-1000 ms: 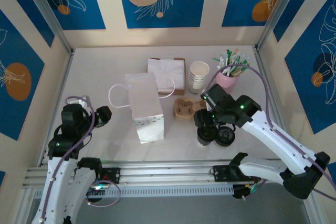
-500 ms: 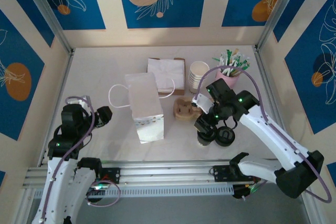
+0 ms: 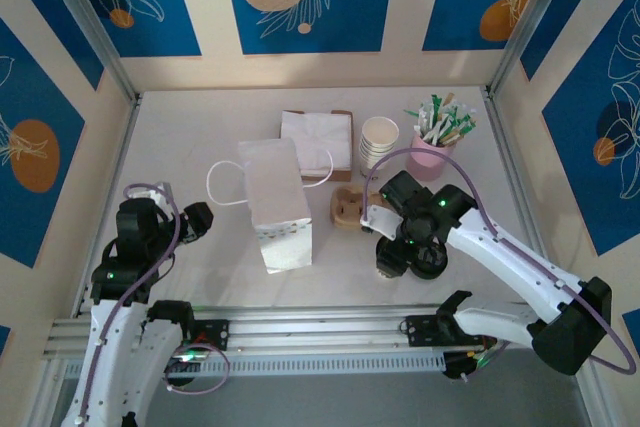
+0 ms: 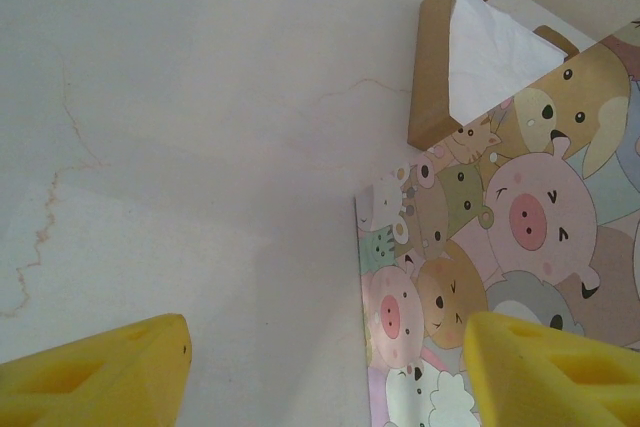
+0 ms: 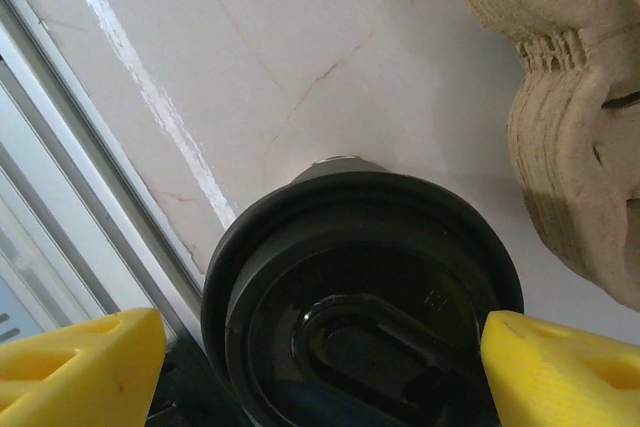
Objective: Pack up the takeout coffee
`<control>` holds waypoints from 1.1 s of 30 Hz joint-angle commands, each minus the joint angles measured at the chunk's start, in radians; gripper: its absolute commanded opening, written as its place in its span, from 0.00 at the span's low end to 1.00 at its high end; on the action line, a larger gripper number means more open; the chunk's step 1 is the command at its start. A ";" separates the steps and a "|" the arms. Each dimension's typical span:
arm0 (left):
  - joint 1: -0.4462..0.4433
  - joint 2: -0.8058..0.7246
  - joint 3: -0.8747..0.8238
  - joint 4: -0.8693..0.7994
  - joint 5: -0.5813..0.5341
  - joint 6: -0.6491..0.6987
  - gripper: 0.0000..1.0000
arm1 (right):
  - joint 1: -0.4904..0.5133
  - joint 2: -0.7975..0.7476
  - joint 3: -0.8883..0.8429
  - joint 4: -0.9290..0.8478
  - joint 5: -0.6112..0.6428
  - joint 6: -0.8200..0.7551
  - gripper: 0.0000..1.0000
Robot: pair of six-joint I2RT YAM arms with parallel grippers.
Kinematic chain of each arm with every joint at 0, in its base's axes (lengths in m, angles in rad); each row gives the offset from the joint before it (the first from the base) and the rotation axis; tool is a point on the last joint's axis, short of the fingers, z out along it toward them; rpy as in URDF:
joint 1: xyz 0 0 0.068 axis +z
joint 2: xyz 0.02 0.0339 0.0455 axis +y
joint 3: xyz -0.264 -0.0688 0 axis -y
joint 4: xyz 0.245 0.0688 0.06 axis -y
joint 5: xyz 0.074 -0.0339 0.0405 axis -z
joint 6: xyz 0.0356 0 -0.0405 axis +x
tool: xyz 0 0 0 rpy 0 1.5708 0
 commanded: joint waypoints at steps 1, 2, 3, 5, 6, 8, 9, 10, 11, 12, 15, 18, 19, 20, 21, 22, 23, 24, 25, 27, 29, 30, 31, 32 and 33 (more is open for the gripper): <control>0.019 0.000 -0.010 0.019 0.016 0.010 0.72 | 0.005 -0.019 -0.021 0.009 0.010 -0.007 0.83; 0.019 0.000 -0.010 0.019 0.016 0.009 0.72 | 0.005 -0.021 -0.024 0.014 0.013 -0.007 0.83; 0.019 0.000 -0.010 0.019 0.016 0.009 0.72 | 0.005 -0.016 -0.027 0.016 0.018 -0.009 0.83; 0.019 0.001 -0.010 0.019 0.014 0.009 0.72 | 0.005 -0.009 -0.033 0.026 0.045 -0.002 0.82; 0.019 0.002 -0.010 0.019 0.014 0.009 0.72 | 0.005 -0.005 -0.034 0.028 0.054 -0.003 0.82; 0.019 0.002 -0.011 0.019 0.014 0.009 0.72 | 0.005 -0.002 -0.036 0.031 0.059 -0.007 0.81; 0.019 0.003 -0.010 0.019 0.014 0.009 0.72 | 0.005 -0.003 -0.039 0.034 0.059 -0.007 0.81; 0.020 0.003 -0.011 0.019 0.014 0.010 0.72 | 0.005 -0.004 -0.041 0.039 0.060 -0.009 0.81; 0.020 0.004 -0.010 0.019 0.014 0.009 0.72 | 0.005 -0.006 -0.041 0.042 0.060 -0.009 0.81; 0.020 0.005 -0.010 0.020 0.014 0.010 0.72 | 0.006 -0.007 -0.039 0.044 0.065 -0.012 0.80; 0.022 0.005 -0.012 0.019 0.014 0.009 0.72 | 0.015 -0.012 -0.026 0.042 0.077 -0.020 0.80; 0.023 0.008 -0.011 0.019 0.015 0.010 0.72 | 0.019 -0.024 -0.010 0.048 0.063 -0.024 0.81; 0.023 0.008 -0.010 0.020 0.016 0.009 0.72 | 0.024 -0.029 -0.004 0.050 0.060 -0.023 0.81; 0.023 0.008 -0.010 0.019 0.015 0.009 0.72 | 0.027 -0.033 0.000 0.051 0.058 -0.022 0.81; 0.025 0.008 -0.010 0.019 0.015 0.009 0.72 | 0.033 -0.036 0.006 0.050 0.054 -0.019 0.82; 0.025 0.008 -0.010 0.019 0.014 0.010 0.72 | 0.039 -0.038 0.014 0.050 0.049 -0.014 0.82; 0.025 0.008 -0.010 0.019 0.015 0.009 0.72 | 0.042 -0.041 0.019 0.051 0.042 -0.011 0.82; 0.025 0.008 -0.010 0.020 0.014 0.009 0.72 | 0.046 -0.044 0.024 0.053 0.037 -0.008 0.82; 0.025 0.008 -0.010 0.020 0.016 0.009 0.72 | 0.047 -0.049 0.026 0.057 0.035 -0.006 0.83; 0.026 0.007 -0.010 0.019 0.016 0.009 0.72 | 0.047 -0.056 0.027 0.059 0.045 -0.008 0.85; 0.026 0.007 -0.010 0.019 0.016 0.009 0.72 | 0.047 -0.060 0.022 0.057 0.064 -0.018 1.00; 0.026 0.008 -0.010 0.019 0.016 0.009 0.72 | 0.046 -0.063 0.016 0.056 0.075 -0.023 0.99; 0.026 0.007 -0.010 0.020 0.016 0.010 0.72 | 0.042 -0.063 0.008 0.055 0.082 -0.029 0.99; 0.026 0.008 -0.010 0.019 0.017 0.009 0.72 | 0.039 -0.063 0.002 0.054 0.088 -0.033 0.99; 0.026 0.008 -0.011 0.019 0.016 0.010 0.72 | 0.033 -0.063 -0.005 0.056 0.093 -0.035 0.99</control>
